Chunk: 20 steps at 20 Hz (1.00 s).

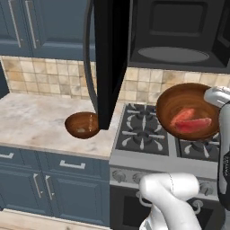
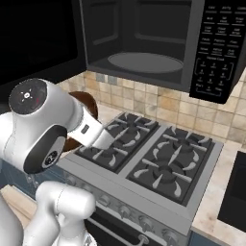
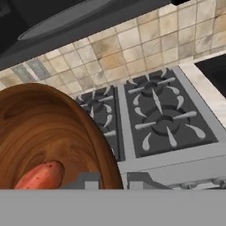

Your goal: Place the bowl containing the sweet potato and steak in the microwave. Close the microwave door and press the start button to microwave the meal.

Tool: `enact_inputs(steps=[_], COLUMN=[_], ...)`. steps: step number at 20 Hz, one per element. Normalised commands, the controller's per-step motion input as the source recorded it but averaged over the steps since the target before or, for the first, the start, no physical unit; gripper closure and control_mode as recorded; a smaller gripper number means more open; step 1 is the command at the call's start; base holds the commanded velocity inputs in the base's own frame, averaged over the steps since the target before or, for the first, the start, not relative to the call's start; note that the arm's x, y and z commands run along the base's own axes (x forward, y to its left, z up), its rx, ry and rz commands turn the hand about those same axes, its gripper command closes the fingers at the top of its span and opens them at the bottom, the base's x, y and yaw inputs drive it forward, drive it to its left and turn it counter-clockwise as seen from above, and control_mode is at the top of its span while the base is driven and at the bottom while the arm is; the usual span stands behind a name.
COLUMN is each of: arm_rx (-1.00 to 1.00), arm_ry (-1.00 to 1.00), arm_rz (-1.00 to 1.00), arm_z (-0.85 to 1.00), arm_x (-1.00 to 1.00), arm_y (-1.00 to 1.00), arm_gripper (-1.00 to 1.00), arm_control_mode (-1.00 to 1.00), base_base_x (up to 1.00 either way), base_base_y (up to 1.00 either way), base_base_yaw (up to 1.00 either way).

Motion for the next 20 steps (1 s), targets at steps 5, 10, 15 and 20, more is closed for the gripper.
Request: enact_inputs(steps=[5, 10, 15, 20], arm_rx=[0.04, 0.39, 0.46, 0.26], arm_ry=[-0.03, -0.11, -0.05, -0.02], arm_rz=[-0.39, -0.30, -0.21, -0.07], arm_z=[0.20, 0.19, 0.19, 0.23], arm_x=[0.00, 0.00, 0.00, 0.00], arm_y=[0.00, 0.00, 0.00, 0.00], arm_gripper=[1.00, 1.00, 1.00, 1.00], arm_control_mode=[-1.00, -1.00, -1.00, -1.00], base_base_x=[0.00, 0.00, 0.00, 0.00], base_base_y=[0.00, 0.00, 0.00, 0.00], base_base_yaw=[0.00, 0.00, 0.00, 0.00])
